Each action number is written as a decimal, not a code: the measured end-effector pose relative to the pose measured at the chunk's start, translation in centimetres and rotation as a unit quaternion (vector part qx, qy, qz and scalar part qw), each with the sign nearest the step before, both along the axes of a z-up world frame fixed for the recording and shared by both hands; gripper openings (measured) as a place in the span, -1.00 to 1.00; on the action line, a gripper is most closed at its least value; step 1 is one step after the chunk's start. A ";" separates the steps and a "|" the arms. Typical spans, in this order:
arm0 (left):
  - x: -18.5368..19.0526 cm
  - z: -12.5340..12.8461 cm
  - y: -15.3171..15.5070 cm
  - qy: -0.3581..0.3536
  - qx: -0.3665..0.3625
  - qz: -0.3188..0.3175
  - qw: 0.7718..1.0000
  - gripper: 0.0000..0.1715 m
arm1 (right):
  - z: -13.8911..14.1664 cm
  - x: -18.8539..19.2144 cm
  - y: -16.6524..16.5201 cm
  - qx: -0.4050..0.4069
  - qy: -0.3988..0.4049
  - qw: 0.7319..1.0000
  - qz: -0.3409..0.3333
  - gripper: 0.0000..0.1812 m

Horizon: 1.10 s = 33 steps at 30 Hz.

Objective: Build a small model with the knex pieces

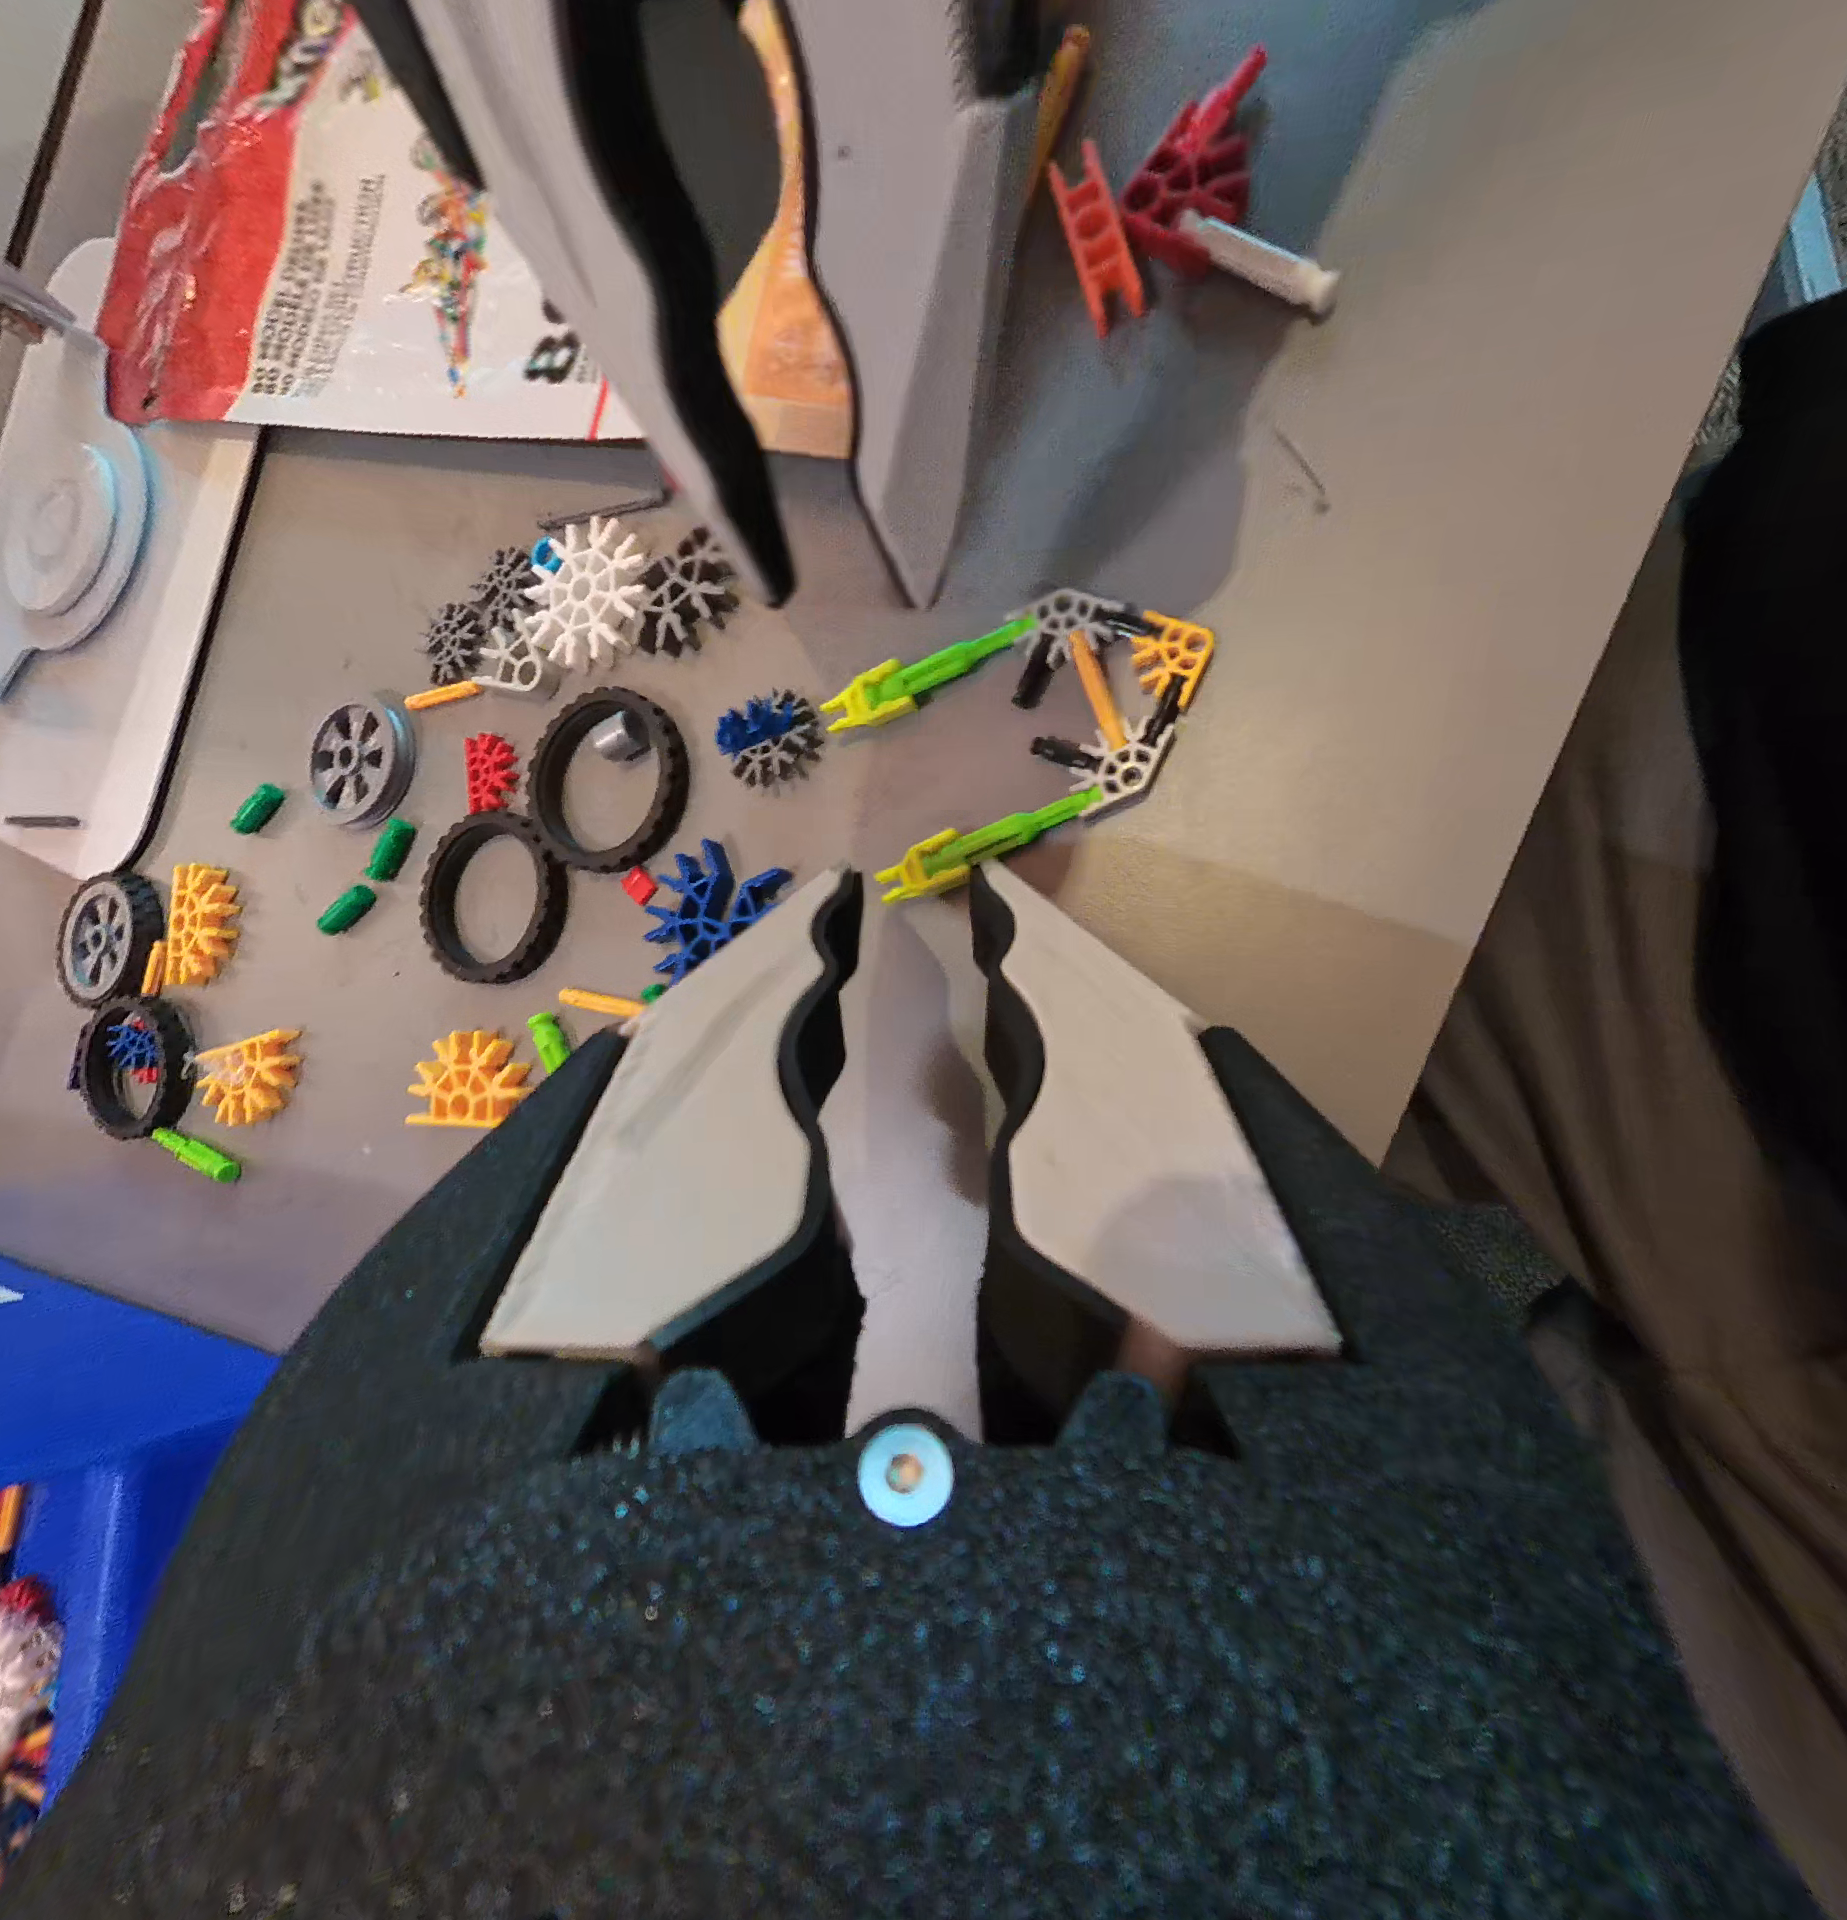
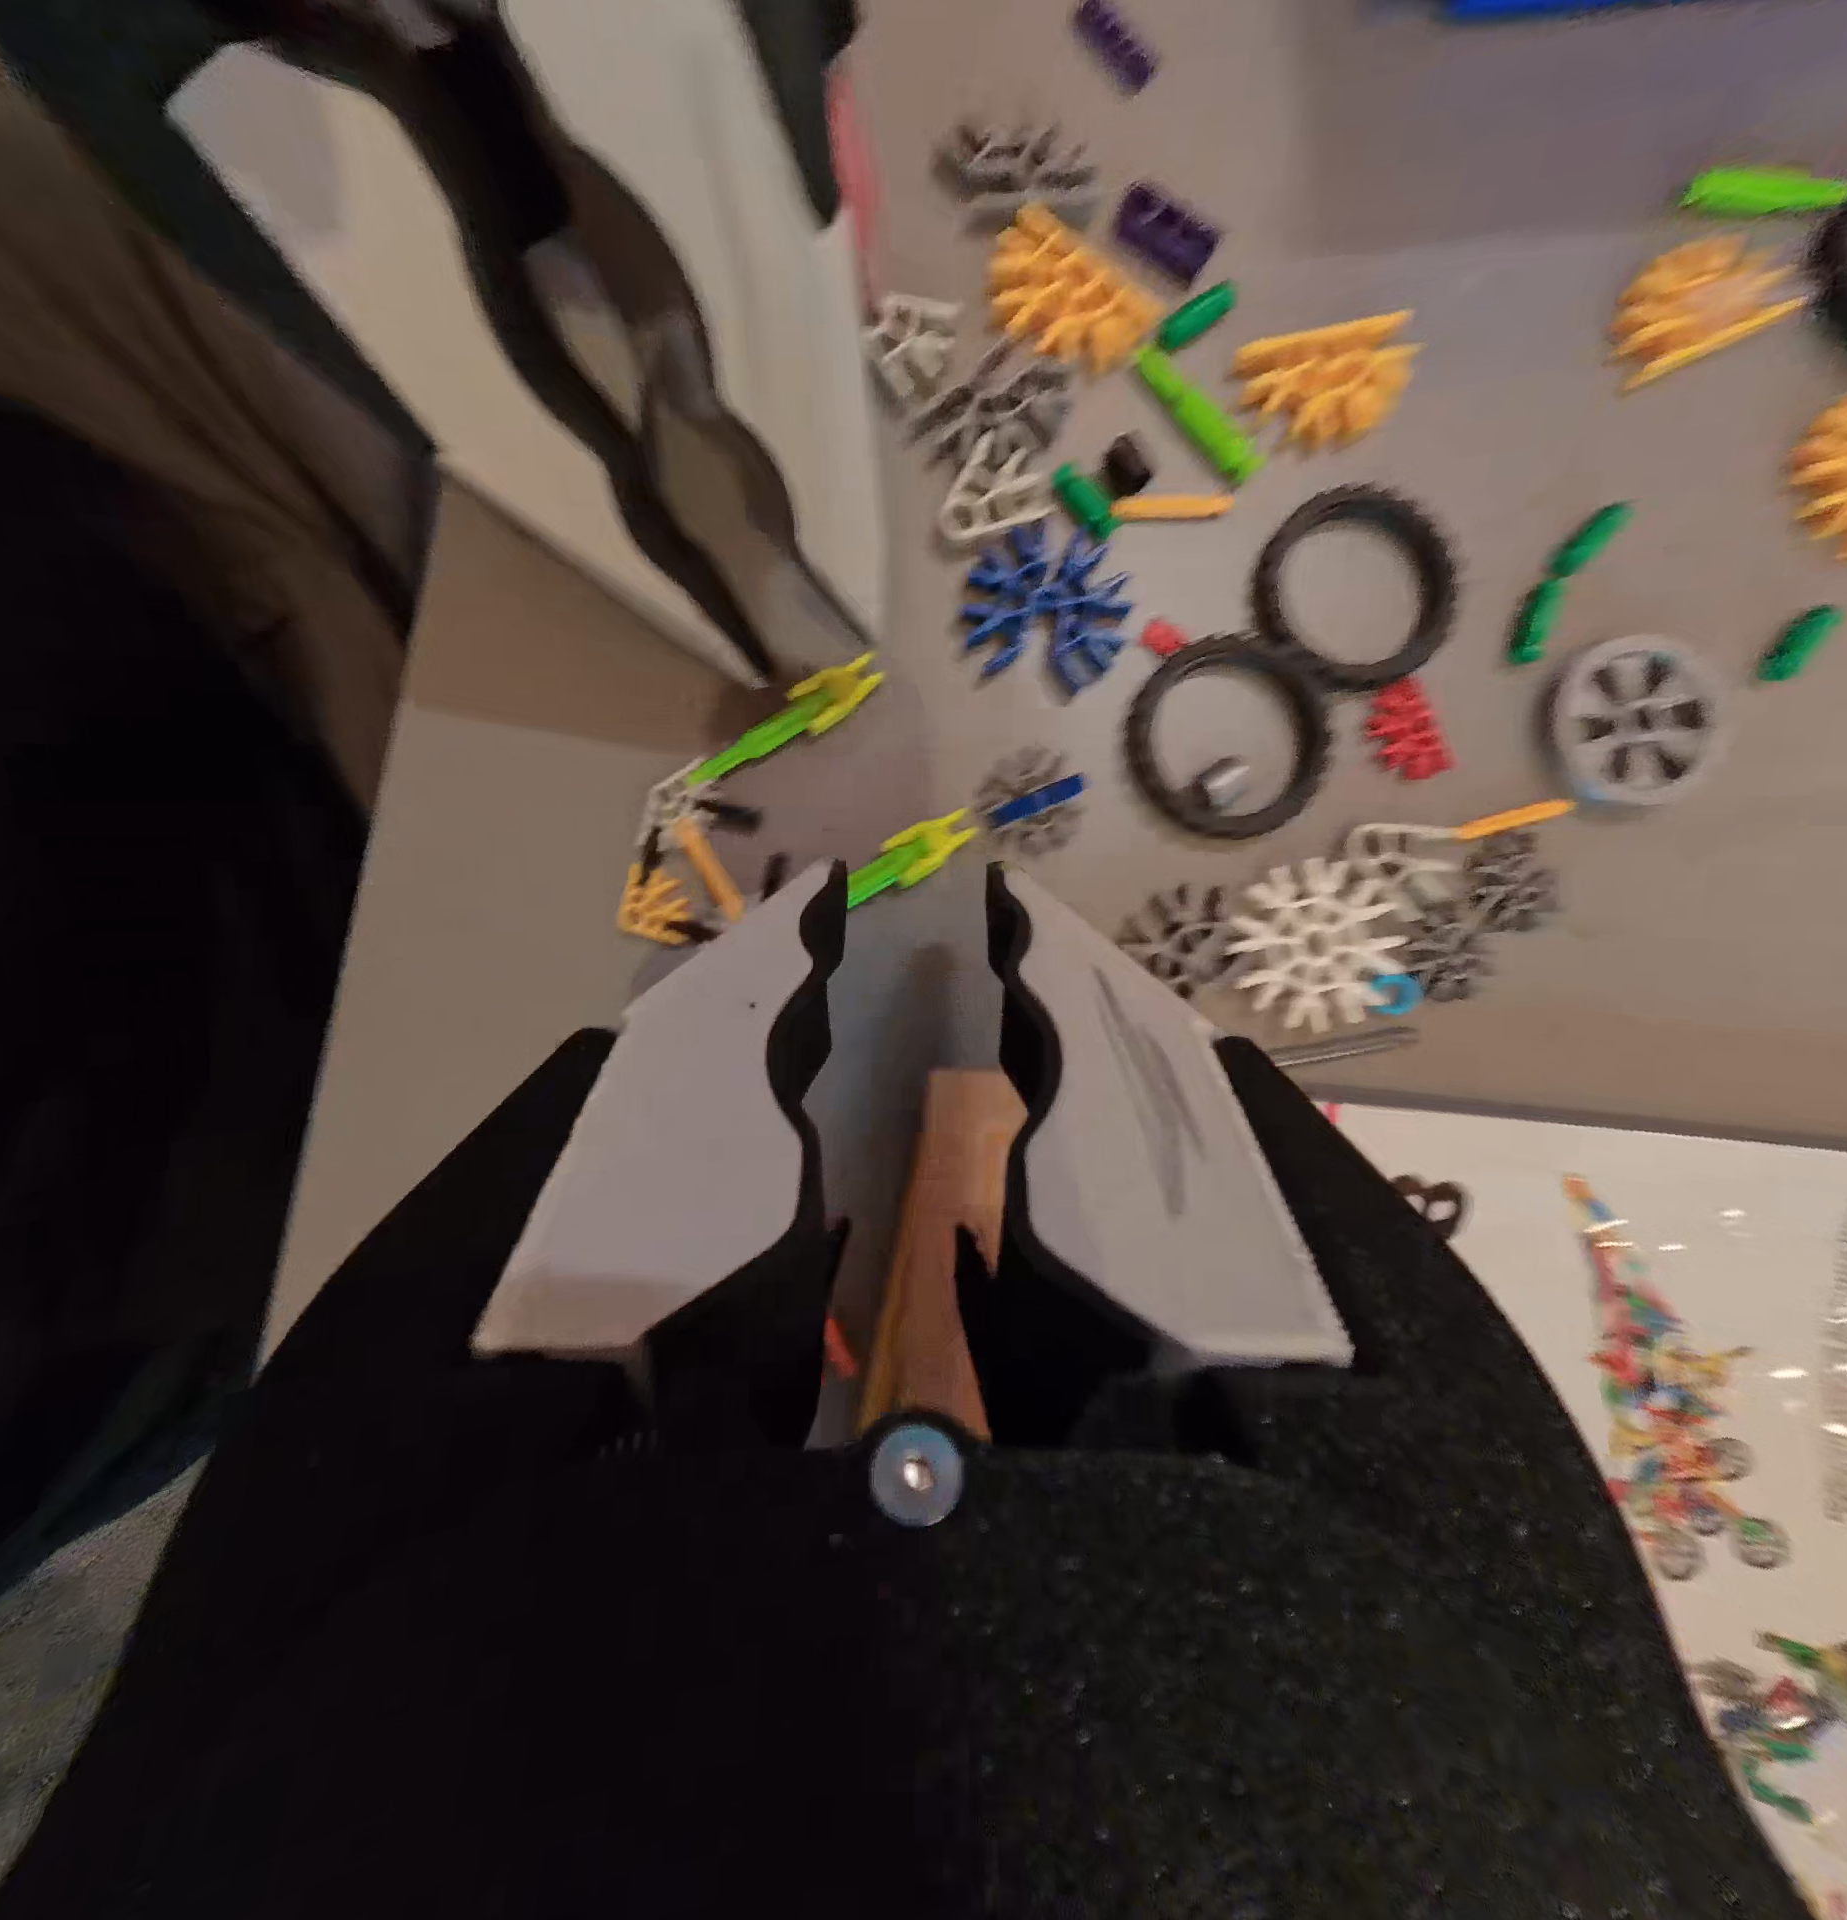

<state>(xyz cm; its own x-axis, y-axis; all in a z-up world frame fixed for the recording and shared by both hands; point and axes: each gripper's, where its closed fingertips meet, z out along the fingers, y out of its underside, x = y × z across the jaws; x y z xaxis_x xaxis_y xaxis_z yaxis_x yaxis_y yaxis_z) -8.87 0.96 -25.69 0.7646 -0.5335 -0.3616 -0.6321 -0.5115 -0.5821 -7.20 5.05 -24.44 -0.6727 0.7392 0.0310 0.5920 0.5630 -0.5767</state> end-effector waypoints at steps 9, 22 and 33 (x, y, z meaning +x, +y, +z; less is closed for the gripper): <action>-0.3 0.1 -0.6 0.005 0.013 0.022 1.000 -0.73 | -1.7 -3.3 0.7 0.032 -0.020 0.999 0.007 -0.75; -0.1 -0.3 -0.6 -0.004 0.026 0.022 0.999 -0.68 | -0.7 -2.2 -0.2 0.009 -0.028 1.000 -0.004 -0.85; 0.2 -0.6 -0.4 -0.007 0.034 0.013 0.999 -0.69 | -0.6 0.7 -3.1 -0.005 -0.070 0.998 -0.002 -0.85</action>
